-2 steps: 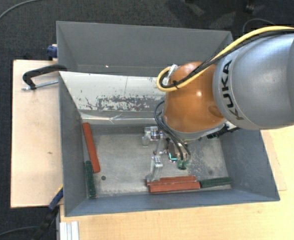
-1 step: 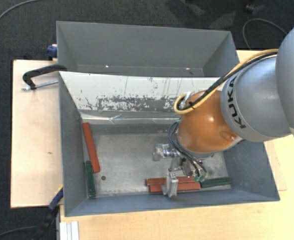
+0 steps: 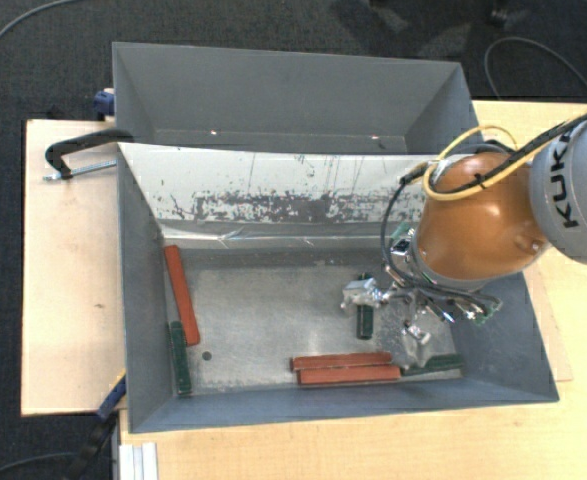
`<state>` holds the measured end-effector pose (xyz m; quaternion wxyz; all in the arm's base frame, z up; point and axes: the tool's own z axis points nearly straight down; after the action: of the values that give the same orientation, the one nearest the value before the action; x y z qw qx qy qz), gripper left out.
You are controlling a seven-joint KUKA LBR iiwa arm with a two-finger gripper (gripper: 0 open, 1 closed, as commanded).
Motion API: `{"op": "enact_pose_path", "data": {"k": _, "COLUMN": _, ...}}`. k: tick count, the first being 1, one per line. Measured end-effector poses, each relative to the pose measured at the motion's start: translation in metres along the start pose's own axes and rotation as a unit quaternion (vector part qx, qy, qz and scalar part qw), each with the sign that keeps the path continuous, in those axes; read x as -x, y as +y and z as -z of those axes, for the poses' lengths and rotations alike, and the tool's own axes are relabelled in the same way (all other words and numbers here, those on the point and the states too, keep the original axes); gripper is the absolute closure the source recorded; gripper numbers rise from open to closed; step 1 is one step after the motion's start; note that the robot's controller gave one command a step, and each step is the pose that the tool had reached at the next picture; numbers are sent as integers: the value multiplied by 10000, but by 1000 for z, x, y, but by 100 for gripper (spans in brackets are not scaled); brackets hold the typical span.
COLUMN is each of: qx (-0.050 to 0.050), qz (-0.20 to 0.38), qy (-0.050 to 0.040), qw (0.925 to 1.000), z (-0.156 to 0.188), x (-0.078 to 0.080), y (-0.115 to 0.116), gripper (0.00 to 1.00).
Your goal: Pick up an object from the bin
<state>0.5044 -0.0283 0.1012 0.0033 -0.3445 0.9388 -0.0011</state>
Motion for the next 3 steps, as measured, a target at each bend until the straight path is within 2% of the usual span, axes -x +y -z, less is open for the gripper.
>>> {"op": "enact_pose_path", "data": {"k": 1, "qx": 0, "qz": 412, "qy": -10, "qw": 9992, "z": 9, "x": 24, "y": -29, "gripper": 0}}
{"op": "enact_pose_path", "data": {"k": 2, "qx": 22, "qz": 1528, "qy": -4, "qw": 9882, "z": -32, "x": 60, "y": -22, "gripper": 0}}
{"op": "enact_pose_path", "data": {"k": 3, "qx": 16, "qz": 3705, "qy": -16, "qw": 9288, "z": -31, "x": 95, "y": -8, "gripper": 0}}
